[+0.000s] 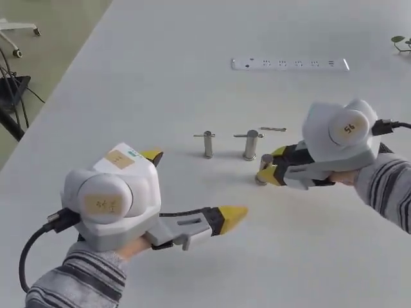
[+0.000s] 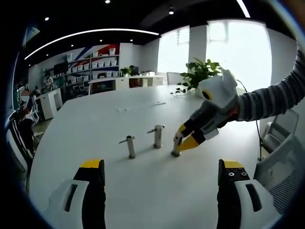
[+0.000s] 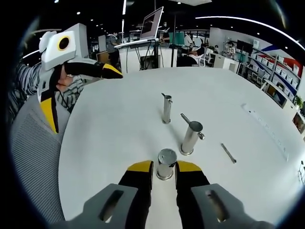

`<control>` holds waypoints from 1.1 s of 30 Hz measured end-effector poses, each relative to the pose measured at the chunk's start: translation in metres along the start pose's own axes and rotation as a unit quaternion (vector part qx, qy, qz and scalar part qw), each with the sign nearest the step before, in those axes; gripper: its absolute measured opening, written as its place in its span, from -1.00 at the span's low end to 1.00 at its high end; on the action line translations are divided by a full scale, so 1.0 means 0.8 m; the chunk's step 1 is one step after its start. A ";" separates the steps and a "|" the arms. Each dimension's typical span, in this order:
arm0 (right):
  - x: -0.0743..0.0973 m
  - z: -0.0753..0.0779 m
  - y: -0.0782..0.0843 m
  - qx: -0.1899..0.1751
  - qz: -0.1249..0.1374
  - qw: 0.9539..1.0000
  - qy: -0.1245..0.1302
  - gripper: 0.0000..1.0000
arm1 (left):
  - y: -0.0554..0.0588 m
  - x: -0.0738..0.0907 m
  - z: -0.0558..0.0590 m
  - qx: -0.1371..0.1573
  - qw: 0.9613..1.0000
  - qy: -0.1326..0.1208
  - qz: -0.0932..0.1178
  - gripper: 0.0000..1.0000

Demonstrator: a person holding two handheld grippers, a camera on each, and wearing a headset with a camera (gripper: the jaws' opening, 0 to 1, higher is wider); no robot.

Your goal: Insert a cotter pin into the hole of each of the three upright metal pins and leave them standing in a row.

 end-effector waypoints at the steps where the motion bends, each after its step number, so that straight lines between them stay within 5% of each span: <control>1: 0.000 -0.001 0.001 -0.001 0.001 1.000 -0.002 -0.70 | 0.000 0.000 0.000 0.000 1.000 0.000 0.000 0.97; 19: 0.026 0.019 0.015 0.016 -0.040 0.999 -0.010 -0.60 | -0.006 -0.002 -0.010 0.011 1.000 -0.007 0.007 0.97; 33: 0.032 0.085 0.010 0.001 -0.073 0.997 0.022 -0.66 | -0.010 -0.004 -0.021 0.013 1.000 -0.012 0.007 0.97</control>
Point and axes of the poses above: the centre of the closed fingertips' face, and the gripper's own axes: x roughly backward along the fingers, z roughly to its right, y roughly out of its underside, the point moved 4 cm from there along x, roughly backward along the fingers, and after that the axes turned 6 degrees about -z, right-handed, at the moved point
